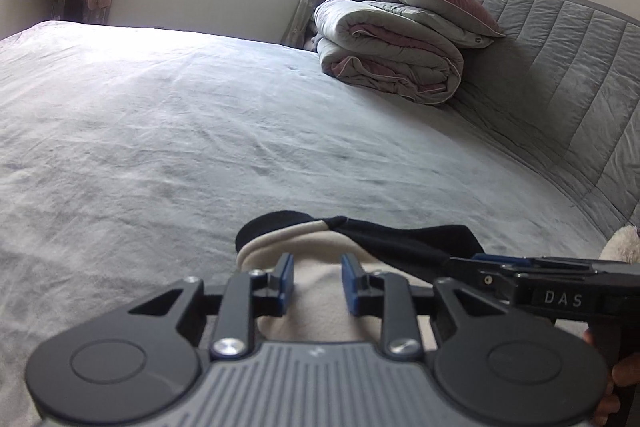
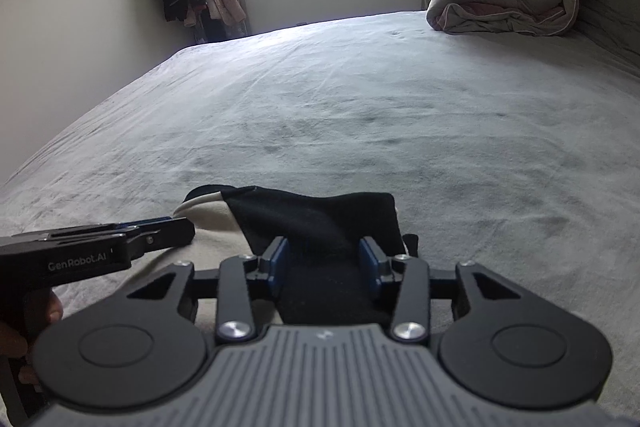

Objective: Fold clothes
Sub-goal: 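Open both grippers and release the cream-and-black bundle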

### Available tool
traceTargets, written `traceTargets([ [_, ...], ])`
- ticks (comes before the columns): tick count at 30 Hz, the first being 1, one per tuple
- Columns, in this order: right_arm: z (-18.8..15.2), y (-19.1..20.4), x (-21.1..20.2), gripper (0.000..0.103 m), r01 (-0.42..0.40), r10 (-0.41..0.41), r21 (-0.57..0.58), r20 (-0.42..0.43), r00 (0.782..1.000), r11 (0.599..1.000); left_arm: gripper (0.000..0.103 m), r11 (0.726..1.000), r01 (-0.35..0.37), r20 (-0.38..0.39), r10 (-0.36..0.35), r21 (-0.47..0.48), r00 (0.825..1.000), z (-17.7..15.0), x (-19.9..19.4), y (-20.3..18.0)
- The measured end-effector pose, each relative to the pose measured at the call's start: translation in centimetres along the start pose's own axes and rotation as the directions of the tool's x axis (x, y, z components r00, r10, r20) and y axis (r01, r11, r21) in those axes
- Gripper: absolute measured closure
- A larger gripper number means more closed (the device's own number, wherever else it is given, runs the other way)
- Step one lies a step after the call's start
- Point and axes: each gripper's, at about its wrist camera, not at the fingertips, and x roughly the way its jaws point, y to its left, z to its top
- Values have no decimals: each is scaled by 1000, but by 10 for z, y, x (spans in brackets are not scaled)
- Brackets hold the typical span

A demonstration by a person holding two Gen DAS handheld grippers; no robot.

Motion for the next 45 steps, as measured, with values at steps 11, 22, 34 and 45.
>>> traceTargets([
  [11,18,1,-35,61,-75,70,-66,-69,995,995,79,991,130,28,-130,14,991,-24,-49,-9],
  [22,14,-21,-33,79,-104,85,-68,-231,969,992,80,977,184,-23,-182,105,983,-50,-23,-31],
  [34,8,-62,-37,34,-42,129,351,-227,965,935,80,974,184,-10,-184,130,983,-54,-20,-35],
  [45,-41,-90,-10,21,-3,333,835,-217,918,551,80,976,187,-16,-187,115,982,-53,-20,-36],
])
